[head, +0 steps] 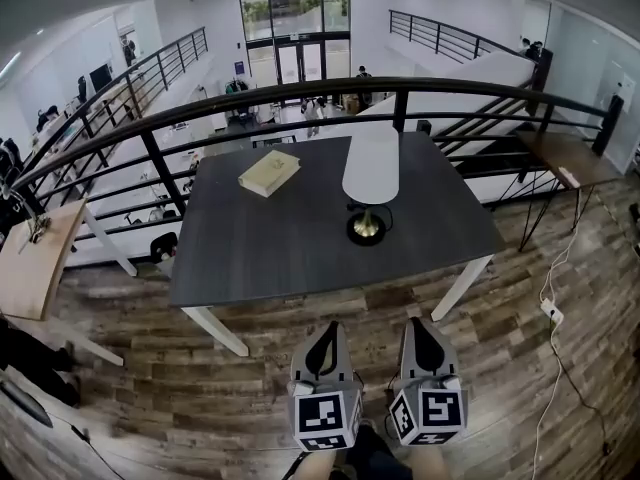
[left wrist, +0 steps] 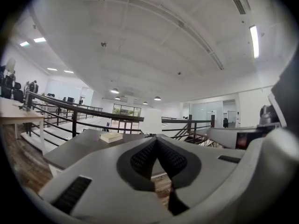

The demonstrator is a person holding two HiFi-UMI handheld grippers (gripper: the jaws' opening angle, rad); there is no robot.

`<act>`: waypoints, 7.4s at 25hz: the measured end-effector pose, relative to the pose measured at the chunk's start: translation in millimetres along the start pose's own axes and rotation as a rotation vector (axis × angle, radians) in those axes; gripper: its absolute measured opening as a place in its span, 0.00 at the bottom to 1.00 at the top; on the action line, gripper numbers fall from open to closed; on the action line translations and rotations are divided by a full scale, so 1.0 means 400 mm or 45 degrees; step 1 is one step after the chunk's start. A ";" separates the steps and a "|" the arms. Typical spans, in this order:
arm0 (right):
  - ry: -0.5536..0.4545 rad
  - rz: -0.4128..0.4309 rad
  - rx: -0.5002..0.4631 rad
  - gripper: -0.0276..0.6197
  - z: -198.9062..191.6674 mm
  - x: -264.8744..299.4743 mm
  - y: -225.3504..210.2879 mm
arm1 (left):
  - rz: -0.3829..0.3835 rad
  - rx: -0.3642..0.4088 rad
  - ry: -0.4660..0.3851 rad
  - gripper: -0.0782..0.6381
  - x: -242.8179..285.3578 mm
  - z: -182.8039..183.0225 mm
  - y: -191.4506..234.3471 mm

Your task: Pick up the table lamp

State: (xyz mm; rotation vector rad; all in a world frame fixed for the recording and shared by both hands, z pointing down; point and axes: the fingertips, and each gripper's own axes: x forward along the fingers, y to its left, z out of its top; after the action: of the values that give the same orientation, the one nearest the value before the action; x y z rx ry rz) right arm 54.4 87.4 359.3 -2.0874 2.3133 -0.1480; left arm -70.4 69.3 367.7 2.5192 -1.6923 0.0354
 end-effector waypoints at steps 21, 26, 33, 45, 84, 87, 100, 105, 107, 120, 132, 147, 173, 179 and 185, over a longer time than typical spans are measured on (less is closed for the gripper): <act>-0.001 0.102 0.005 0.03 0.011 0.244 -0.174 | 0.045 0.016 -0.012 0.14 0.288 0.018 -0.074; -0.001 0.117 0.011 0.03 0.008 0.269 -0.180 | 0.053 0.017 -0.010 0.14 0.310 0.015 -0.076; 0.001 0.136 0.019 0.03 0.006 0.290 -0.178 | 0.067 0.018 0.002 0.14 0.332 0.009 -0.066; 0.024 0.142 0.030 0.03 -0.021 0.355 -0.179 | 0.058 -0.014 0.019 0.13 0.392 -0.009 -0.051; 0.142 0.080 0.017 0.03 -0.102 0.736 -0.212 | 0.029 -0.063 0.124 0.13 0.742 -0.059 0.147; 0.156 0.074 0.018 0.03 -0.114 0.765 -0.213 | 0.029 -0.073 0.131 0.13 0.764 -0.062 0.165; 0.214 0.045 0.026 0.03 -0.178 0.854 -0.232 | 0.012 -0.089 0.196 0.13 0.841 -0.112 0.227; 0.235 0.014 0.019 0.03 -0.206 0.873 -0.248 | -0.028 -0.100 0.228 0.13 0.868 -0.138 0.236; 0.248 0.009 0.012 0.03 -0.222 0.877 -0.251 | -0.051 -0.119 0.239 0.13 0.876 -0.150 0.238; 0.270 0.040 -0.027 0.03 -0.285 0.898 -0.230 | -0.216 -0.279 0.208 0.13 0.903 -0.171 0.226; 0.314 0.100 -0.052 0.03 -0.315 0.908 -0.219 | -0.314 -0.441 0.134 0.13 0.906 -0.147 0.198; 0.361 0.169 -0.080 0.03 -0.323 0.941 -0.242 | -0.462 -0.954 -0.015 0.30 0.915 -0.107 0.206; 0.404 0.207 -0.091 0.03 -0.368 0.975 -0.231 | -0.833 -1.671 -0.124 0.41 0.957 -0.106 0.189; 0.411 0.202 -0.090 0.03 -0.378 0.972 -0.232 | -0.842 -1.673 -0.137 0.40 0.959 -0.103 0.176; 0.391 0.202 -0.092 0.03 -0.362 0.977 -0.229 | -0.789 -1.678 -0.134 0.40 0.963 -0.100 0.177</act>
State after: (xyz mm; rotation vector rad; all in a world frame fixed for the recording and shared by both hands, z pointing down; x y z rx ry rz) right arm 92.8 -302.0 529.5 -2.0258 2.6831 -0.4139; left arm 12.2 -308.3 443.1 1.7866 -0.4560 -0.9165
